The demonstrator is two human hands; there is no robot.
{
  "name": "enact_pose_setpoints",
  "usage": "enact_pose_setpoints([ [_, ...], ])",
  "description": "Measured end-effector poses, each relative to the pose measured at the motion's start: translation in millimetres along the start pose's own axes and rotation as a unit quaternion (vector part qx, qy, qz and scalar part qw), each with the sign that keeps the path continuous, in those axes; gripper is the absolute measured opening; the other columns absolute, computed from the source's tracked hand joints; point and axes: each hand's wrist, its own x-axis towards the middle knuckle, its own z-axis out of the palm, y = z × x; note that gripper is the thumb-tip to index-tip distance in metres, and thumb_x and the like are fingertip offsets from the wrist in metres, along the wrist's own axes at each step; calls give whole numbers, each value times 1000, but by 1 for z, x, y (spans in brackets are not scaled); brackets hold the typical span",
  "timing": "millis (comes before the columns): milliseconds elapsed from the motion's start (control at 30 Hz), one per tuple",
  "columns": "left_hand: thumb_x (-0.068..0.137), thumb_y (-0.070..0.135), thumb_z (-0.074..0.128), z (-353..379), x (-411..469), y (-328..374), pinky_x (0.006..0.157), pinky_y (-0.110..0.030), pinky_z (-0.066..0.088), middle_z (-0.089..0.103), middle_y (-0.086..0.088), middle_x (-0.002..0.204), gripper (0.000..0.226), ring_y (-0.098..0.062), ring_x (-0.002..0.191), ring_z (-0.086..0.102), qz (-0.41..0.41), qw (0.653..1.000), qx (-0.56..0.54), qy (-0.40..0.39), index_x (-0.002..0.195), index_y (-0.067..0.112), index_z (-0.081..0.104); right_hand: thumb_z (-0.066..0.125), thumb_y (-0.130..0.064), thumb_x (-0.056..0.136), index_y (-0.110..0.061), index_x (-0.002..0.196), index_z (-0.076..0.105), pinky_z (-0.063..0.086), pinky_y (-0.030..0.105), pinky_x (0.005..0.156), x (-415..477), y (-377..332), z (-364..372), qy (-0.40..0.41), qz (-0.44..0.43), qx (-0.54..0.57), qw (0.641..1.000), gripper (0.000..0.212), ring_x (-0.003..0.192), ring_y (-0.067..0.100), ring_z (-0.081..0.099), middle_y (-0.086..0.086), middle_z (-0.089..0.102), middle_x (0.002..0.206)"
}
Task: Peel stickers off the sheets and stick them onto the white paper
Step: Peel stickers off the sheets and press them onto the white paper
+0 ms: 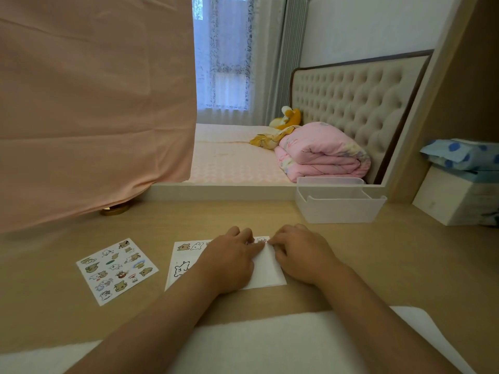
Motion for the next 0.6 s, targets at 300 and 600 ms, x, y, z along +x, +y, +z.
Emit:
enact_pose_setpoints([
  [300,92,25,43,0,2,4,87,-31,47,53,3,136,53,-23,117,47,-24,999,-26,11,143,36,50,44,-31,99,-45,139,54,43,35,88,6,0,2,-23,-10,-2,1000,44,113,19,44,-6,49,121],
  [600,77,39,18,13,10,1,82,-43,52,59,-7,121,77,-29,104,53,-31,998,0,45,137,19,60,43,-34,101,-45,135,57,45,33,81,1,5,3,9,-19,8,1000,39,107,18,48,-5,52,116],
])
